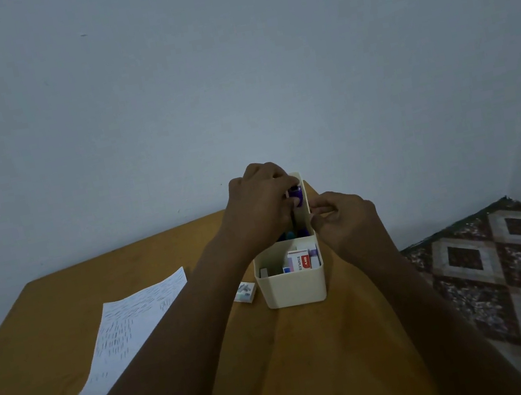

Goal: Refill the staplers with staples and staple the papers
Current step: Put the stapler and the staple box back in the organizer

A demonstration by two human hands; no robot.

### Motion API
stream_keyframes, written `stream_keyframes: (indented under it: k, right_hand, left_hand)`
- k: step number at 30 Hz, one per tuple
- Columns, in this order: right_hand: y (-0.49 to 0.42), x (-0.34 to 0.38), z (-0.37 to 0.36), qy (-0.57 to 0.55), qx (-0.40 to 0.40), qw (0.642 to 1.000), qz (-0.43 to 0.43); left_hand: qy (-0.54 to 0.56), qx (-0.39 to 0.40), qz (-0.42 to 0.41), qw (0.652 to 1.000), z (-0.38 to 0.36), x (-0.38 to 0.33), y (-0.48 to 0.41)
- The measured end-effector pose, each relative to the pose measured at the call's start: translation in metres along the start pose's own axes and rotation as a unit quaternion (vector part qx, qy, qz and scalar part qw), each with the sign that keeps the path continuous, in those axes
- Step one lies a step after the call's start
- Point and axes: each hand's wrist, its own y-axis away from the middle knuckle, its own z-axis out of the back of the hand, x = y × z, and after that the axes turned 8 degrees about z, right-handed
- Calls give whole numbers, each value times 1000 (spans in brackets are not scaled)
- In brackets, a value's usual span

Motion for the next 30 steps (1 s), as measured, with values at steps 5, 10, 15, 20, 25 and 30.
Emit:
stream_keyframes:
  k: [5, 10, 15, 20, 25, 30]
  right_hand:
    - [-3, 4, 1, 16, 50, 997, -59]
    - [4, 23, 4, 53, -39, 997, 40]
    - [8, 51, -5, 36, 31, 994, 95]
    - [16, 79, -42, 21, 145, 984, 101]
    - [30, 94, -85, 59, 246, 964, 88]
    - [43, 94, -123, 137, 291, 946, 48]
  left_hand:
    - [-5, 6, -8, 1000, -1, -1, 0]
    - [76, -2, 1, 997, 10, 11, 13]
    - [134, -10, 66, 989, 24, 47, 43]
    - [132, 15, 133, 982, 31, 95, 90]
    - [107, 82, 190, 972, 30, 144, 141]
    - [87, 196, 186, 959, 25, 174, 177]
